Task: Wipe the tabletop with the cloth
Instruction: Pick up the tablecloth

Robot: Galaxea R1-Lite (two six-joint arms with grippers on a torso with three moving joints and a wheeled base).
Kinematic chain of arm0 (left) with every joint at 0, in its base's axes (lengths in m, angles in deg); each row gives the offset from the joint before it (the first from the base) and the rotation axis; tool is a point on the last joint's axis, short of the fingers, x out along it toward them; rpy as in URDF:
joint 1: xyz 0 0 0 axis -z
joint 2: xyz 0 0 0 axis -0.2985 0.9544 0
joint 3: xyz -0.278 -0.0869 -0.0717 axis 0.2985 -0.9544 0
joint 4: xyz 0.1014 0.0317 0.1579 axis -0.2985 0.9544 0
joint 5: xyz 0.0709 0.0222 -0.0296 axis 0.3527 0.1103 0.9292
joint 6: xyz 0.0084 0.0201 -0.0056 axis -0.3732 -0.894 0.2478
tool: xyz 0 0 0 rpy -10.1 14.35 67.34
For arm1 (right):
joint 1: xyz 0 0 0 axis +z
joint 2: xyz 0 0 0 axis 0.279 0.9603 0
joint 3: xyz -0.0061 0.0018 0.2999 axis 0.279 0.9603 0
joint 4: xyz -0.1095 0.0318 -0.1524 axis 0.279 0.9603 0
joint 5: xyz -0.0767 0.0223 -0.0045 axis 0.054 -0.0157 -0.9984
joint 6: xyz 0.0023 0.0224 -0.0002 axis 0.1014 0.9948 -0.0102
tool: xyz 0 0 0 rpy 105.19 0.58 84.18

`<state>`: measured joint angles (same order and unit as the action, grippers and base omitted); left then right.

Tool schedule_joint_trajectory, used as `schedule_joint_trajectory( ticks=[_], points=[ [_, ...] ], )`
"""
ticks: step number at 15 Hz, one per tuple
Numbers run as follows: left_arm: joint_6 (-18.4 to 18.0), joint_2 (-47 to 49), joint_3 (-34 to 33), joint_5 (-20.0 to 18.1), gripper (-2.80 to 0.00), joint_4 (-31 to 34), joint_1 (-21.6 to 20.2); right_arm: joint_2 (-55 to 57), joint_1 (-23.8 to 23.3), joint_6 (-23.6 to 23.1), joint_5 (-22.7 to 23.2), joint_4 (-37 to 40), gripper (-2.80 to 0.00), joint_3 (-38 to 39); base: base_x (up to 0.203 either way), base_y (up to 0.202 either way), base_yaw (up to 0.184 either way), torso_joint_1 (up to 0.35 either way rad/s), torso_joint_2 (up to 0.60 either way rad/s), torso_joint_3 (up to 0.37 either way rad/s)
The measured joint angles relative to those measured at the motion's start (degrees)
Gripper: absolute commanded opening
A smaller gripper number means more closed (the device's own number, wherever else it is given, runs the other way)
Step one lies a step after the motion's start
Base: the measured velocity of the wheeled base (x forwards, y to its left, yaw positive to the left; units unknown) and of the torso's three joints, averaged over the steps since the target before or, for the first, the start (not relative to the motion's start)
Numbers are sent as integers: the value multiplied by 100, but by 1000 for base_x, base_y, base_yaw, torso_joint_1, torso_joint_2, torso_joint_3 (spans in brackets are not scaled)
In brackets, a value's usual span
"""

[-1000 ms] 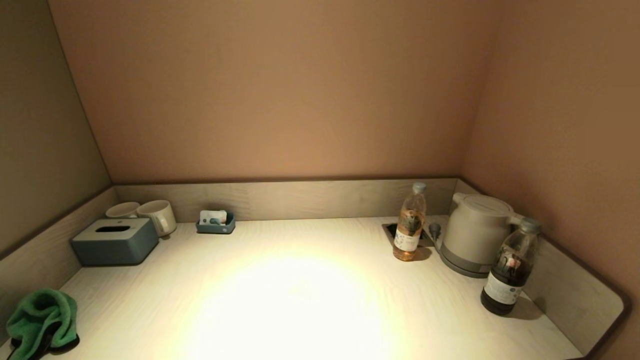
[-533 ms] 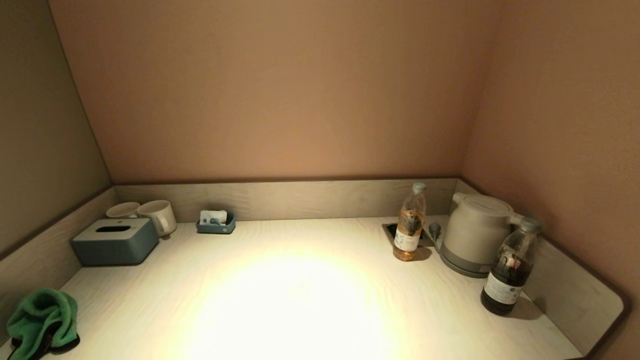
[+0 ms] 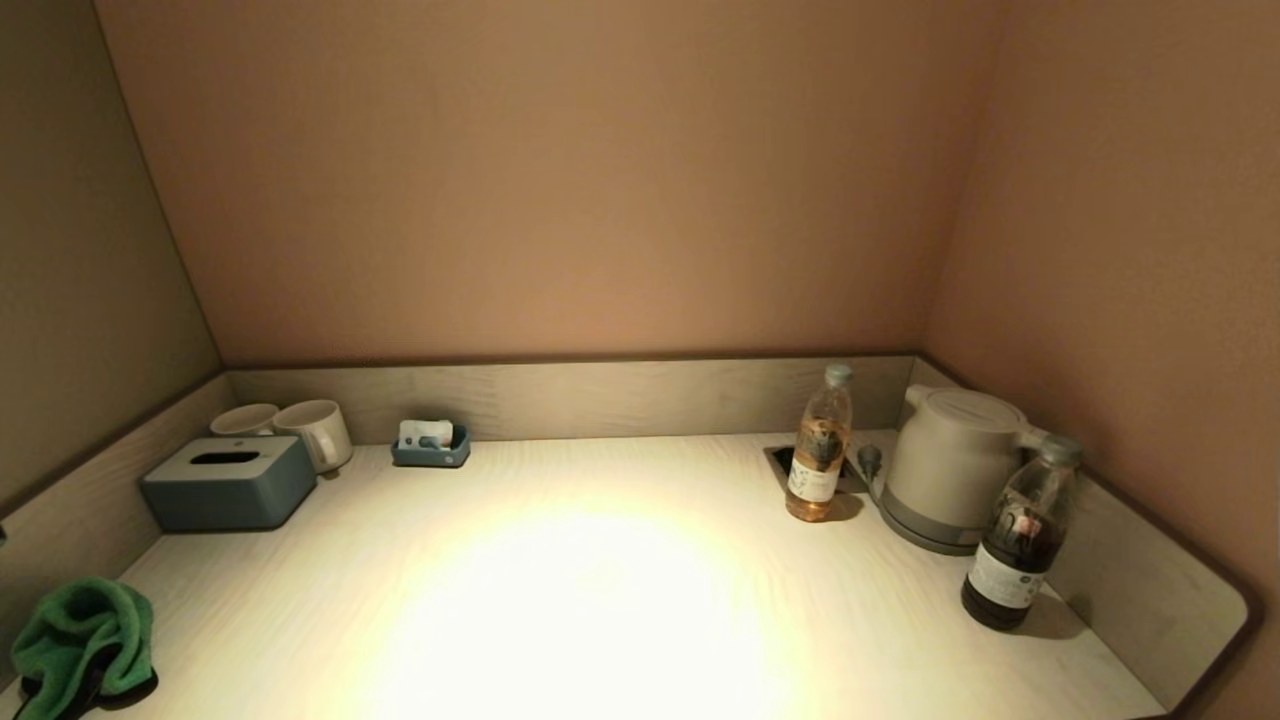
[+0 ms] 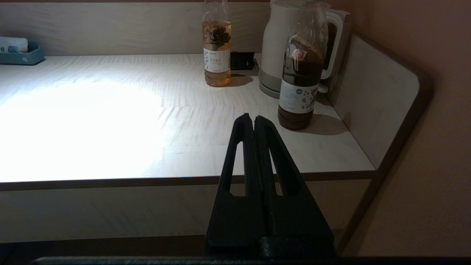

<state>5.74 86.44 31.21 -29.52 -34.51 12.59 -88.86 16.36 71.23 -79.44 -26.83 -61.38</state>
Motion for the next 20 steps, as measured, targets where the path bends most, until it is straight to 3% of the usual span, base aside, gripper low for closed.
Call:
schedule_joint_trajectory(
  ticks=[6, 9, 12, 13, 20],
  points=[
    [369, 2460, 780, 416, -280, 171, -733, 0, -2, 0, 0, 0, -280, 0, 0, 0, 0, 0, 0, 0],
    [590, 3371, 1061, 661, -280, 167, -865, 0, -2, -3, 0, -2, -280, 0, 0, 0, 0, 0, 0, 0],
    [665, 3795, 1185, 661, -280, 162, -894, 0, 0, 0, 0, 0, -280, 0, 0, 0, 0, 0, 0, 0],
    [682, 3927, 1219, 633, 0, 158, -900, 0, 0, 0, 0, 0, -280, 0, 0, 0, 0, 0, 0, 0],
    [644, 4216, 1424, 476, 0, 91, -925, 0, 0, 0, -1, -1, -280, 0, 0, 0, 0, 0, 0, 0]
  ],
)
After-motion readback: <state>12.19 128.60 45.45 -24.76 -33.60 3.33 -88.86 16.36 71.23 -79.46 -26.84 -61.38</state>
